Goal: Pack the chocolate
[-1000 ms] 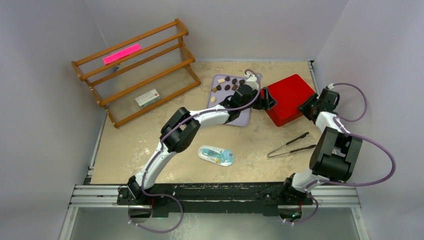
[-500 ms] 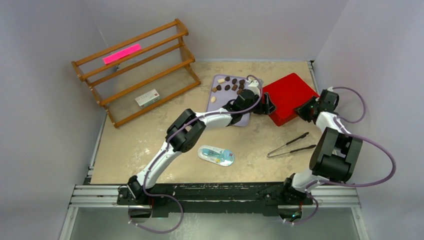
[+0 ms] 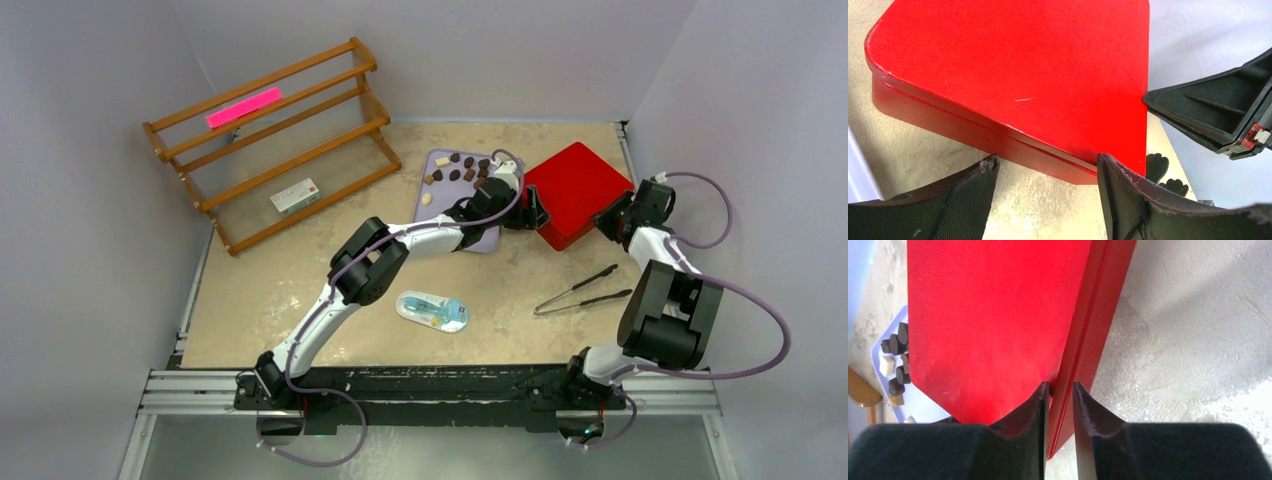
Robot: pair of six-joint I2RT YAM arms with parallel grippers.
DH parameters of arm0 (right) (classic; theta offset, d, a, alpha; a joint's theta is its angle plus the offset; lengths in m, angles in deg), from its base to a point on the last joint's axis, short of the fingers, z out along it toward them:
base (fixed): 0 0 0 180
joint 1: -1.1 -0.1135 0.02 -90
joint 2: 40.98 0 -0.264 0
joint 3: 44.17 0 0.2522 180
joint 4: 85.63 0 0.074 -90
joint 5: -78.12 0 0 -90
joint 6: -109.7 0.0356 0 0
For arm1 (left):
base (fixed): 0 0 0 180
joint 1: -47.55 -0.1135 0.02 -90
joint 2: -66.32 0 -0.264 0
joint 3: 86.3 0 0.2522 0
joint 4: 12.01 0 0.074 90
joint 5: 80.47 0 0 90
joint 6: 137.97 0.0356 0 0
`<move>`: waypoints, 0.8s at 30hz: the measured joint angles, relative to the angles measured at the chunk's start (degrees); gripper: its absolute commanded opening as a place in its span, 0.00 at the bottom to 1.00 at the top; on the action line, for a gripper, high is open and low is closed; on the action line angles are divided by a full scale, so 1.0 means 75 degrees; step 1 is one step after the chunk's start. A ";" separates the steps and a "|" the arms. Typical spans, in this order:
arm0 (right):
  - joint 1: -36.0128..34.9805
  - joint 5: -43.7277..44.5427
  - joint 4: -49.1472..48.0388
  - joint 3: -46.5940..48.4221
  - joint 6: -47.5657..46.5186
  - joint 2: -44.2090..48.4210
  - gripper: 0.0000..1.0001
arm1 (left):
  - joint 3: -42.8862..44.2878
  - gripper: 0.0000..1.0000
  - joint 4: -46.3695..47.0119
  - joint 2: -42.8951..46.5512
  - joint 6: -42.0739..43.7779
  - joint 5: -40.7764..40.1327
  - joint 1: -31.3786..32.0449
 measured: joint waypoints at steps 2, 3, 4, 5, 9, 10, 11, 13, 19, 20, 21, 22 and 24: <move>-0.0012 0.0079 0.0149 0.0038 -0.0047 0.0032 0.34 | 0.0038 0.71 -0.0082 0.0000 0.0003 0.0012 0.0000; -0.0012 0.0090 0.0230 0.0064 -0.0073 0.0047 0.36 | 0.0044 0.73 -0.0119 0.0015 0.0009 0.0009 0.0000; -0.0012 0.0085 0.0321 0.0105 -0.0111 0.0050 0.39 | 0.0044 0.74 -0.0184 0.0041 0.0035 -0.0009 0.0000; -0.0012 0.0082 0.0449 0.0166 -0.0163 0.0044 0.42 | 0.0044 0.76 -0.0297 0.0087 0.0087 -0.0052 0.0000; -0.0012 0.0055 0.0968 0.0568 -0.0332 -0.0230 0.54 | 0.0044 0.82 -0.0656 0.0364 0.0472 -0.0589 -0.0023; -0.0012 0.0029 0.1026 0.0644 -0.0344 -0.0303 0.55 | 0.0044 0.82 -0.0676 0.0449 0.0592 -0.0764 -0.0032; -0.0012 0.0020 0.1067 0.0705 -0.0376 -0.0364 0.56 | 0.0044 0.82 -0.0670 0.0536 0.0702 -0.0962 -0.0047; -0.0012 0.0020 0.1119 0.0726 -0.0396 -0.0388 0.57 | 0.0111 0.81 -0.0629 0.0635 0.0889 -0.1230 -0.0102; -0.0012 0.0015 0.1335 0.0816 -0.0425 -0.0396 0.60 | 0.0968 0.79 -0.0609 0.0495 0.1204 -0.1396 -0.0458; -0.0012 0.0020 0.1381 0.0839 -0.0434 -0.0402 0.61 | 0.1107 0.79 -0.0574 0.0434 0.1262 -0.1396 -0.0501; -0.0012 0.0032 0.1428 0.0851 -0.0443 -0.0402 0.61 | 0.1221 0.79 -0.0539 0.0373 0.1306 -0.1402 -0.0565; -0.0012 0.0044 0.1454 0.0854 -0.0446 -0.0402 0.61 | 0.1294 0.78 -0.0507 0.0309 0.1352 -0.1408 -0.0618; -0.0012 0.0050 0.1463 0.0851 -0.0446 -0.0402 0.61 | 0.1390 0.78 -0.0443 0.0166 0.1422 -0.1416 -0.0682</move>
